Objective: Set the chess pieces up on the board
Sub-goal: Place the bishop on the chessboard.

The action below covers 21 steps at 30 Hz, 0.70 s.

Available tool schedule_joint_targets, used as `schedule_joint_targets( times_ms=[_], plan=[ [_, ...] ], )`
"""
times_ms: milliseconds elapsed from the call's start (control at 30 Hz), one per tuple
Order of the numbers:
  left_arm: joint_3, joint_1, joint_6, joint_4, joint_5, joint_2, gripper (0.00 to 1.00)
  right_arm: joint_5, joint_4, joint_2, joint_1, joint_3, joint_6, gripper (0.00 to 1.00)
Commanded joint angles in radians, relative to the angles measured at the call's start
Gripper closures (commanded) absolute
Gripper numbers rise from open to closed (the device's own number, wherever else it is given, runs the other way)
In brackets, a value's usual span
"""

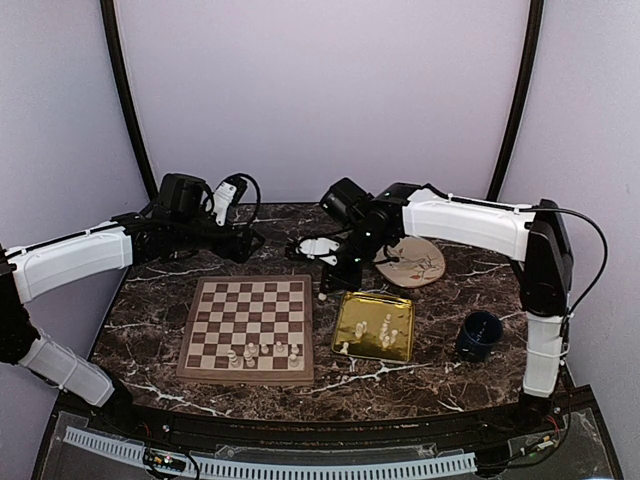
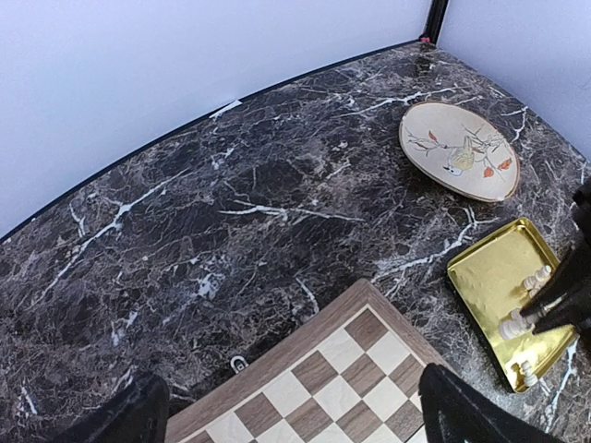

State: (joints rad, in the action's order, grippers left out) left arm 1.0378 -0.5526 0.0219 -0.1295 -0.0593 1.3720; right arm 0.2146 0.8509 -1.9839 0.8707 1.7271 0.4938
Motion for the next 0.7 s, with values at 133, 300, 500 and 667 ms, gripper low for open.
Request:
schedule_joint_targets(
  times_ms=[133,300,500,667],
  plan=[
    [0.031,0.017,-0.066,-0.073,0.089,-0.032,0.01,-0.091,0.061,-0.147,0.106,0.204,0.030,0.91],
    [-0.031,0.017,-0.042,-0.010,0.112,-0.101,0.01,-0.089,0.087,-0.229,0.137,0.281,0.035,0.90],
    [-0.043,0.016,-0.022,-0.001,0.033,-0.141,0.01,-0.069,0.102,-0.269,0.149,0.321,0.029,0.90],
    [-0.080,0.016,-0.090,0.053,0.169,-0.150,0.01,-0.059,0.102,-0.284,0.152,0.327,0.027,0.89]
  ],
)
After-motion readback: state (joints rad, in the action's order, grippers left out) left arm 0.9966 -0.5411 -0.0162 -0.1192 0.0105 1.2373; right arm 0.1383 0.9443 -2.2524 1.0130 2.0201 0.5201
